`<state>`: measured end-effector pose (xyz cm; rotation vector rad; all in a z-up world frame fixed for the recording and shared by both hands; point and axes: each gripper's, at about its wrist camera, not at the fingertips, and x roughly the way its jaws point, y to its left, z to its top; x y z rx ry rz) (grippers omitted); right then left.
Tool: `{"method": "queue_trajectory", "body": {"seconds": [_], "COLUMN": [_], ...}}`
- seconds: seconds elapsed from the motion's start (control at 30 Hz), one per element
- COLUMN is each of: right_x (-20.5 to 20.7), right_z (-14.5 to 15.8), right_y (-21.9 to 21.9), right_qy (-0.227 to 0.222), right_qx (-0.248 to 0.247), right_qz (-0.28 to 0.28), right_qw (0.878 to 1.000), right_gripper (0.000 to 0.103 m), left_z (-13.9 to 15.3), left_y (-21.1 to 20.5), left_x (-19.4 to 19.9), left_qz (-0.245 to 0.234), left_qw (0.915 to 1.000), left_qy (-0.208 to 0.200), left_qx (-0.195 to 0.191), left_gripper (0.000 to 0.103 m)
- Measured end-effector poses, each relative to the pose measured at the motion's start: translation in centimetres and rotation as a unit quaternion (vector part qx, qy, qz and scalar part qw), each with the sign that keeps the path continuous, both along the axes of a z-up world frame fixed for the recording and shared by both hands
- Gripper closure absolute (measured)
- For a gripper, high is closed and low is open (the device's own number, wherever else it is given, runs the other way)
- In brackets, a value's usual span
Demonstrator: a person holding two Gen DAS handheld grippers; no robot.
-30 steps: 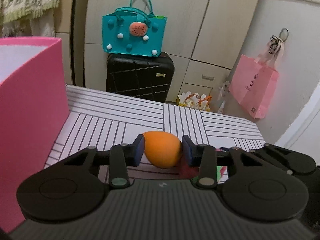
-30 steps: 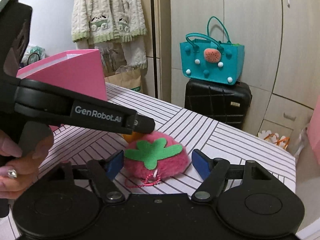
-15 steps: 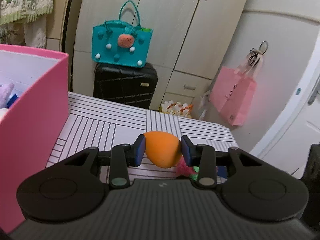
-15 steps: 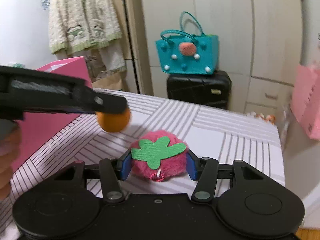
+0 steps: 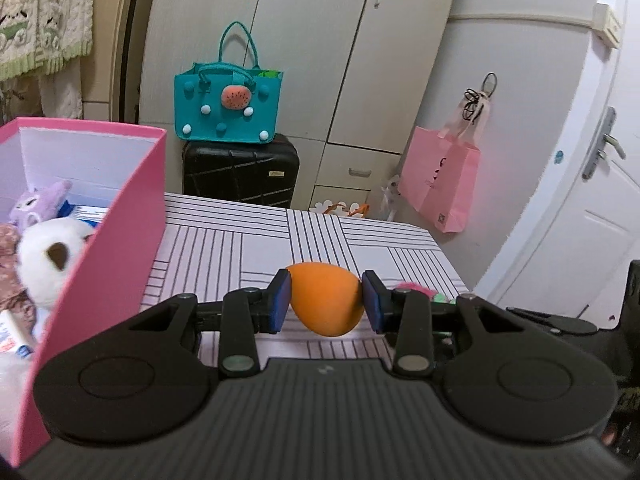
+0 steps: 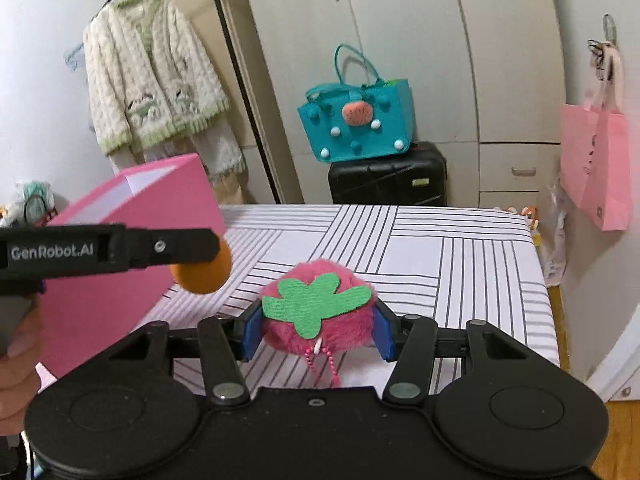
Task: Organize soft objects
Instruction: 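Lift and carry the orange sponge and strawberry puff over the pink box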
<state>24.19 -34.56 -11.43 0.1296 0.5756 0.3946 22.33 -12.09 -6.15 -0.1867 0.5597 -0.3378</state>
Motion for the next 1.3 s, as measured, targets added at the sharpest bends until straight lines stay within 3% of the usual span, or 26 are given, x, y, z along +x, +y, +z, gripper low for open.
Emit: {"method": "queue_trajectory", "body": {"seconds": [0.23, 0.53, 0.87, 1.3], "right_x": [-4.1, -8.4, -14.7, -19.8], "right_z": [0.9, 2.9, 4.7, 5.6], "right_y": [0.1, 1.7, 3.7, 7.0], "right_qy": [0.012, 0.015, -0.007, 0.007], "right_qx": [0.029, 0.010, 0.042, 0.021], "right_qz": [-0.055, -0.074, -0.030, 0.017], "right_qw": [0.998, 0.997, 0.999, 1.000], "right_gripper": [0.043, 0.043, 0.043, 0.042], "left_z": [0.8, 2.2, 3.2, 3.9], "left_y": [2.2, 4.2, 6.9, 12.6], "left_x": [-3.2, -7.8, -12.4, -17.5], "left_qz": [-0.010, -0.058, -0.083, -0.093], "left_qw": [0.9998, 0.9978, 0.9959, 0.9953], "left_qy": [-0.019, -0.032, -0.035, -0.025], "left_qx": [0.004, 0.000, 0.008, 0.008], "left_gripper": [0.066, 0.066, 0.066, 0.066]}}
